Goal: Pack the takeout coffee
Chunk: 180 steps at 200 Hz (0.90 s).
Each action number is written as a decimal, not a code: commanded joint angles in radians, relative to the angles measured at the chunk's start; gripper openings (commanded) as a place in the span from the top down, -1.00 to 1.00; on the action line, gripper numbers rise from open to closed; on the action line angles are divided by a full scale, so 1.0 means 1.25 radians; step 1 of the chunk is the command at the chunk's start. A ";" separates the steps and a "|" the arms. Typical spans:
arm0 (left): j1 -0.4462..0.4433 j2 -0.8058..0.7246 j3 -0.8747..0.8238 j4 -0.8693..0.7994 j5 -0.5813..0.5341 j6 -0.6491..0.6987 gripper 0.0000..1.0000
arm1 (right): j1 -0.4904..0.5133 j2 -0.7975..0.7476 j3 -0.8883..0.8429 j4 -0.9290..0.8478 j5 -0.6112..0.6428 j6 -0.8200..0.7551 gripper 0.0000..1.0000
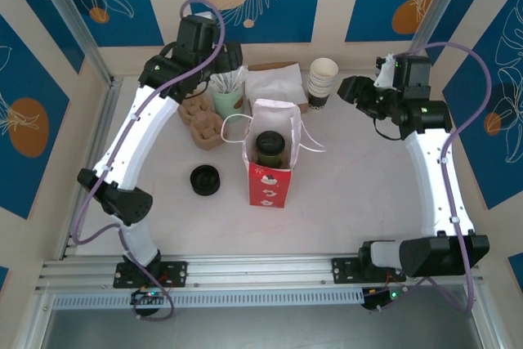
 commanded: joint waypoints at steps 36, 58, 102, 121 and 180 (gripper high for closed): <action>0.073 -0.001 -0.003 0.083 -0.031 0.054 -0.76 | 0.023 0.130 0.120 0.075 0.000 0.076 -0.08; 0.076 -0.010 -0.023 0.079 -0.018 0.092 -0.72 | 0.060 0.170 0.207 0.027 -0.024 0.043 -0.09; 0.080 -0.063 -0.106 0.033 0.058 0.096 -0.57 | 0.119 0.160 0.230 -0.031 -0.087 0.029 -0.07; 0.080 -0.088 -0.144 0.008 0.078 0.085 -0.52 | 0.126 0.145 0.216 -0.063 -0.125 0.025 -0.07; 0.080 -0.118 -0.283 0.035 0.171 0.081 -0.35 | 0.126 0.036 0.107 -0.106 -0.154 -0.027 -0.04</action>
